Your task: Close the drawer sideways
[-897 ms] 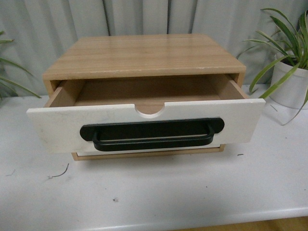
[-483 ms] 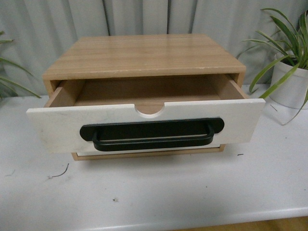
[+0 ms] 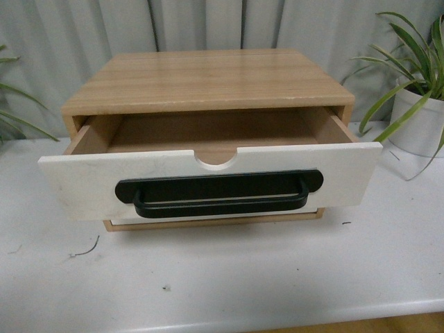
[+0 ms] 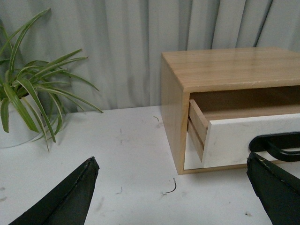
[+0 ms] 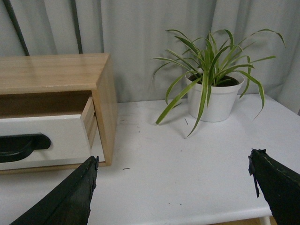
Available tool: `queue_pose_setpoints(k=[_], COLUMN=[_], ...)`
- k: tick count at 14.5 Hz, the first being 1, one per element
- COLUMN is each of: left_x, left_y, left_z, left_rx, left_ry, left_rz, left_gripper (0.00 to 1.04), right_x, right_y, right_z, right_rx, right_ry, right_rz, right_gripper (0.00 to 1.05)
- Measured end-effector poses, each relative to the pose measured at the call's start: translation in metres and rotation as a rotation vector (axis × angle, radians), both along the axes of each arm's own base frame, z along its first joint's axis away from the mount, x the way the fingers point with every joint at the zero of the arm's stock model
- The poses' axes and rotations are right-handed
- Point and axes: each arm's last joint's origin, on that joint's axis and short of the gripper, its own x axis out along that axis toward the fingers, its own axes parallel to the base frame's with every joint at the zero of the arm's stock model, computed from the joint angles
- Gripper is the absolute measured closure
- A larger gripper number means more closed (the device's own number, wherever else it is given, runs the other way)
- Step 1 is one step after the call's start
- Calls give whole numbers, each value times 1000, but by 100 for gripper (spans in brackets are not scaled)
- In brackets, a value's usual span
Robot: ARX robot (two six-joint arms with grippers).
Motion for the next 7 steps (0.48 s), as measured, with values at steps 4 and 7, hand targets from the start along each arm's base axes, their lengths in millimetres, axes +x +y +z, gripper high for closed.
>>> queue_pose_setpoints(k=[4,7], left_x=[0,0], left_y=[0,0], left_z=[0,0], left_rx=[0,0], left_ry=[0,0], left_rz=[0,0], left_gripper=[7,7], right_x=[0,0], right_y=[0,0], right_z=[0,0], right_rx=[0,0], right_ry=[0,0], right_rz=[0,0], right_gripper=[6,6])
